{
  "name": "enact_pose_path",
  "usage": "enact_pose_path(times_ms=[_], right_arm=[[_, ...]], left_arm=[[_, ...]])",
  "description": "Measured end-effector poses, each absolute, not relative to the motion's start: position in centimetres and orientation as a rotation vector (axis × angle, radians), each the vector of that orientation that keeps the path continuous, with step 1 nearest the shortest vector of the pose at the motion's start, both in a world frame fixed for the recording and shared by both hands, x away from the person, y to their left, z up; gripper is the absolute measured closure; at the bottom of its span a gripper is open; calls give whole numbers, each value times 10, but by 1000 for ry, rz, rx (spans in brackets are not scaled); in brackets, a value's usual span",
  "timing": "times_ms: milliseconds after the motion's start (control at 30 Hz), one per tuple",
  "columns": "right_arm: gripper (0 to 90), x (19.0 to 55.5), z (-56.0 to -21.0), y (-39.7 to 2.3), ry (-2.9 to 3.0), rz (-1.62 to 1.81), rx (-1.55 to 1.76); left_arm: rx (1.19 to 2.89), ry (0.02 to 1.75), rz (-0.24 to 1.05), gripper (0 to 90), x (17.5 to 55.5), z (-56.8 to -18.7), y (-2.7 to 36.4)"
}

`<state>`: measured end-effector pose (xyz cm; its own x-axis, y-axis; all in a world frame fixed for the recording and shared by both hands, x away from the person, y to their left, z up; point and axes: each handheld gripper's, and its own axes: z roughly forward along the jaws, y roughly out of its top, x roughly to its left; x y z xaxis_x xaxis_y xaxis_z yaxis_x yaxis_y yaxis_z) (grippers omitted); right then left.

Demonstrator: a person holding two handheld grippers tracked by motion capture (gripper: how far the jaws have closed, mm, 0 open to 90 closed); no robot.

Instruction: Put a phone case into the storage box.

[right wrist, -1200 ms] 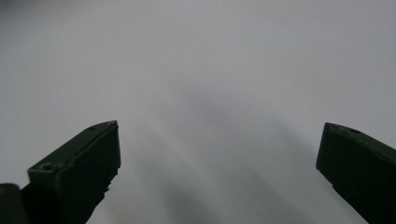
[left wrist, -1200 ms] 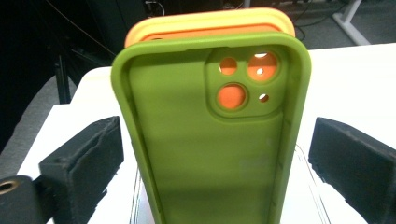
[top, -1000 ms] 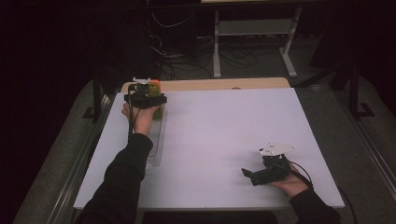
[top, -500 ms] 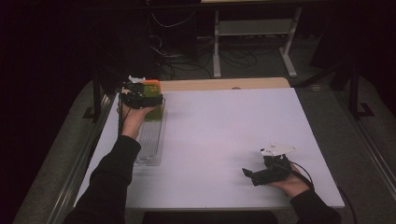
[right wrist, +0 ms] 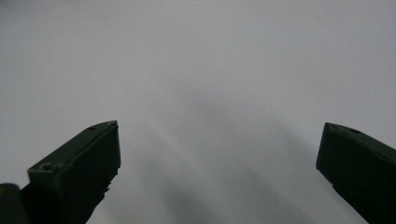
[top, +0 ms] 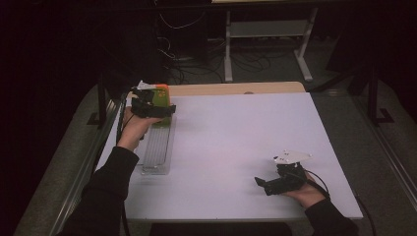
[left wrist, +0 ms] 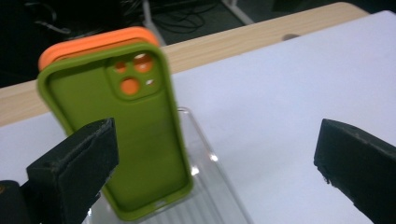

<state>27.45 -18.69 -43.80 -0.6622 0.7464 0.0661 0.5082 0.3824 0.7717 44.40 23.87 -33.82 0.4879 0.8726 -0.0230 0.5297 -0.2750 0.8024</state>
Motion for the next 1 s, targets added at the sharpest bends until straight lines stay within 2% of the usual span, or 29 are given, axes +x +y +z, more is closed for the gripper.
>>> enact_pose_path(times_ms=[267, 667, 1000], right_arm=[[0, 275, -438, -188, 2351, 1159, 1100], [0, 275, -438, -188, 2356, 1153, 1101], [0, 275, -437, -188, 2352, 1155, 1105]], left_arm=[[2017, 1054, 487, 0, 428, -332, 232], [2080, 913, 451, 0, 400, -330, 225], [2068, 856, 403, 0, 376, -337, 223]])
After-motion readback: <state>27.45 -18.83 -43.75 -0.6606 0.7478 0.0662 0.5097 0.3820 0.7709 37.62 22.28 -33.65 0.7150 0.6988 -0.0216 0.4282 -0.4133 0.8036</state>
